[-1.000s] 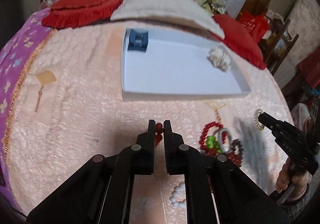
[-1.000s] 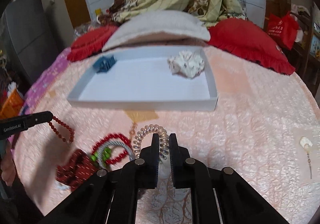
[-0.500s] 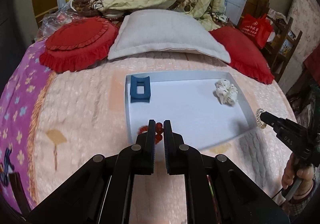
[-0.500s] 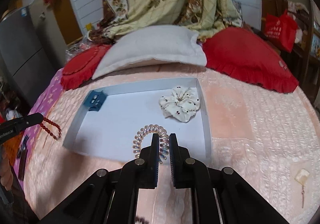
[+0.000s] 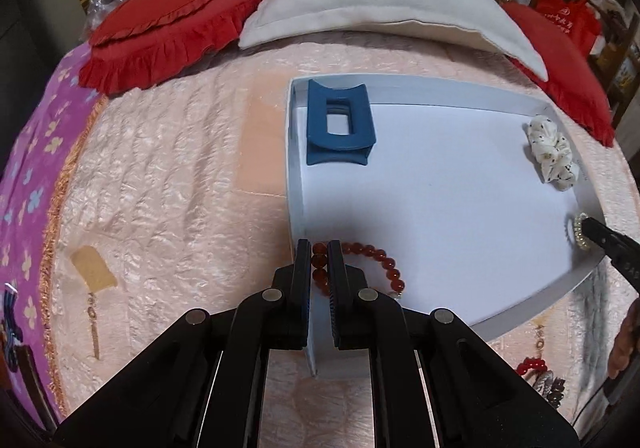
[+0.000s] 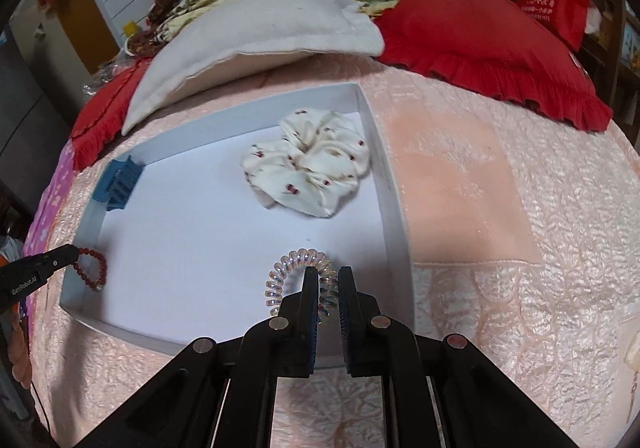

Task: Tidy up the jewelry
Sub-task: 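Place the red bracelet and gold coil tie into the tray, opening both tools, then grasp the red polka-dot scrunchie with the left tool while the right tool grasps the dark bead bracelet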

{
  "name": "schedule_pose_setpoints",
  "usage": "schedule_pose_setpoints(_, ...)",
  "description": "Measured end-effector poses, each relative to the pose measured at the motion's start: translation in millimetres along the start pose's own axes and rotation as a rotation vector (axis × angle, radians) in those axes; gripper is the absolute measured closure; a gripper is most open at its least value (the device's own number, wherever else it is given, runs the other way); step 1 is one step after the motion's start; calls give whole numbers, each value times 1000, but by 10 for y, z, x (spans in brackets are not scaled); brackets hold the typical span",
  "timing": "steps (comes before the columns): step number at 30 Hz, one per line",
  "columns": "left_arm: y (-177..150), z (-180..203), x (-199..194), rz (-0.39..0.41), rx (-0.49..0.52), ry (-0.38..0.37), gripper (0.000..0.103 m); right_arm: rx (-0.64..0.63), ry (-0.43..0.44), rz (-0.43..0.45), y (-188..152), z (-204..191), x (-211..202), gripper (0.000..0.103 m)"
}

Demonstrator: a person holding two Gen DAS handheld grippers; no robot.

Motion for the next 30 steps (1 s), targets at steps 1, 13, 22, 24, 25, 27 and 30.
schedule_pose_setpoints(1, -12, -10, 2, 3, -4, -9, 97, 1, -4, -2, -9, 15, 2, 94)
schedule_pose_setpoints(13, -159, -70, -264, 22, -26, -100, 86, 1, -21, 104, 3, 58, -448, 66)
schedule_pose_setpoints(22, -690, -268, -759, 86, -106, -136, 71, 49, -103, 43, -68, 309, -206, 79)
schedule_pose_setpoints(24, -846, -285, -802, 78, -127, -148, 71, 67, -69, 33, -88, 299, -226, 86)
schedule_pose_setpoints(25, -893, -295, -812, 74, -133, -151, 71, 68, -56, 27, -99, 272, -243, 88)
schedule_pose_setpoints(27, -1015, -271, -838, 67, -140, -161, 71, 51, -65, 25, -146, 207, -281, 88)
schedule_pose_setpoints(30, -1127, -165, -876, 63, -138, -181, 71, 6, -83, 43, -258, 118, -322, 88)
Point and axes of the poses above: each gripper's, at about its wrist camera, not at the fingertips, and x roughly the way its jaws point, z to its right, y to its top, the point moved 1 cm from there along x, roughly the way its jaws point, and after that the axes turned 7 degrees about x, right-handed, at the moved point
